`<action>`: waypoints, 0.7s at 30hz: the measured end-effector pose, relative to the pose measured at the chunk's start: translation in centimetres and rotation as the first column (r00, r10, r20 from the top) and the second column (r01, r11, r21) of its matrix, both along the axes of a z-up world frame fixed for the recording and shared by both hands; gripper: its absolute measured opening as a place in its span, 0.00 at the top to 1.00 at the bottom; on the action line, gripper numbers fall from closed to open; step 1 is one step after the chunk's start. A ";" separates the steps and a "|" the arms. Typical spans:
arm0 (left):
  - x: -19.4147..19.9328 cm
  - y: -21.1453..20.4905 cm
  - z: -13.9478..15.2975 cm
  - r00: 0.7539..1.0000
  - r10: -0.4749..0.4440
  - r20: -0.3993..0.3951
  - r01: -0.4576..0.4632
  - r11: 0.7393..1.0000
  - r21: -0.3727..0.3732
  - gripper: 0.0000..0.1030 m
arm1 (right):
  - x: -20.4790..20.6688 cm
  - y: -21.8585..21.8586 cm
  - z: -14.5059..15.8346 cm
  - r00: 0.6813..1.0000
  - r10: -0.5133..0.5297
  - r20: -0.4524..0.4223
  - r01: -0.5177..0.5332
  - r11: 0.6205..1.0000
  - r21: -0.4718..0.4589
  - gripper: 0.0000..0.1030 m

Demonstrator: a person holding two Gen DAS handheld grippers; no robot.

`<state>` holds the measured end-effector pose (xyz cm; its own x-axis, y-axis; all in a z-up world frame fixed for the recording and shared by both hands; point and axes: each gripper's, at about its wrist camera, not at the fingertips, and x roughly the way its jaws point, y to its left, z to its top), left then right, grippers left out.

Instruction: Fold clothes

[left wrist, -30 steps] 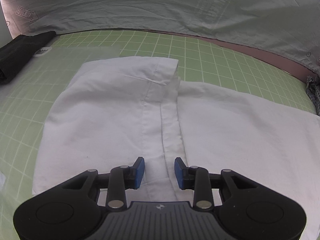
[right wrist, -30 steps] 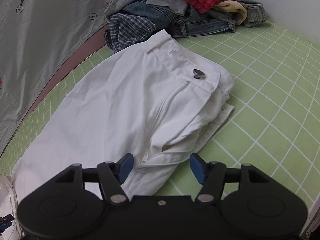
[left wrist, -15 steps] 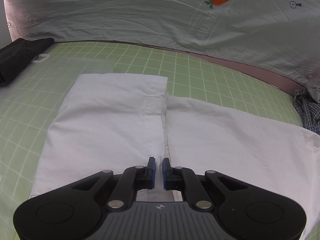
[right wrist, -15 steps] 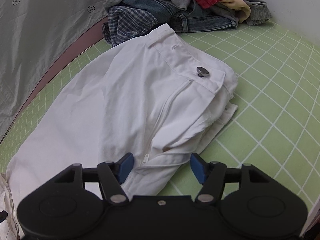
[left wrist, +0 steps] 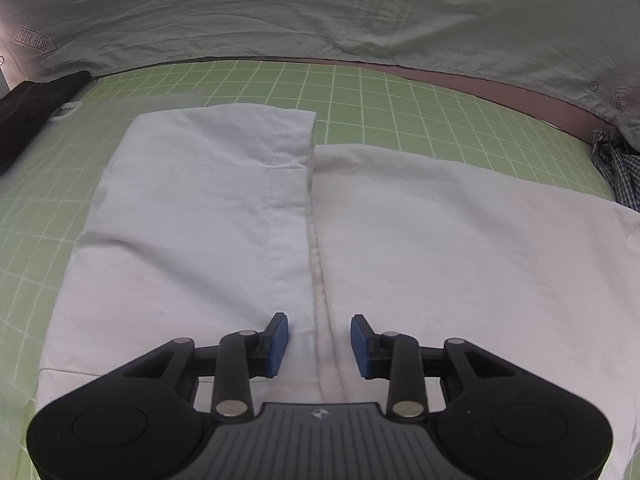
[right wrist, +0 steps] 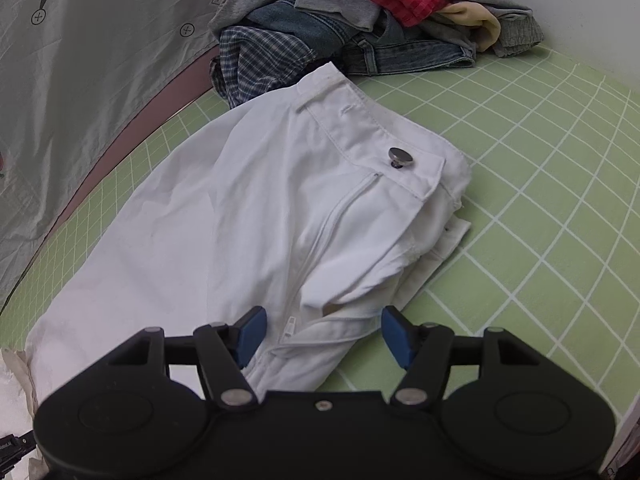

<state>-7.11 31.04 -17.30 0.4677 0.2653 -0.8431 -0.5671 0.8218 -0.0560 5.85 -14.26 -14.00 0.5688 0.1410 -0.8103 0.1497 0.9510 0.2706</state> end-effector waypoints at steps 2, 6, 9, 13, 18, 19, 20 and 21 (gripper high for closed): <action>0.4 -0.3 -0.1 1.000 -0.002 -0.010 0.002 1.000 0.003 0.52 | -0.2 -0.6 0.6 0.999 -0.026 0.026 0.026 0.999 -0.019 0.25; 1.1 -0.8 -0.2 1.000 -0.005 -0.031 0.005 1.000 0.009 0.39 | -0.1 -1.9 0.0 0.995 -0.086 0.046 0.086 0.996 -0.015 0.19; 1.6 -1.1 -0.3 0.999 -0.008 -0.046 0.008 1.000 0.013 0.33 | 0.6 -2.9 -1.3 0.991 -0.136 0.015 0.136 0.991 0.009 0.18; 1.7 -1.3 -0.3 0.999 -0.006 -0.053 0.007 1.000 0.016 0.31 | 1.9 -3.8 -3.1 0.987 -0.156 -0.032 0.159 0.982 0.103 0.18; 1.7 -1.2 -0.3 0.999 0.008 -0.050 -0.007 1.000 0.004 0.29 | 2.8 -3.9 -3.8 0.987 -0.162 -0.022 0.164 0.976 0.145 0.14; 1.7 -1.2 -0.2 0.999 0.012 -0.049 -0.012 1.000 0.000 0.29 | 3.0 -4.0 -3.8 0.987 -0.162 -0.011 0.162 0.976 0.146 0.13; 1.7 -1.2 -0.2 0.999 0.015 -0.048 -0.015 1.000 -0.003 0.28 | 3.2 -4.1 -3.8 0.987 -0.163 0.000 0.161 0.976 0.147 0.11; 1.7 -1.2 -0.3 0.999 0.017 -0.049 -0.017 1.000 -0.002 0.28 | 3.3 -4.1 -3.8 0.986 -0.165 0.011 0.162 0.975 0.150 0.10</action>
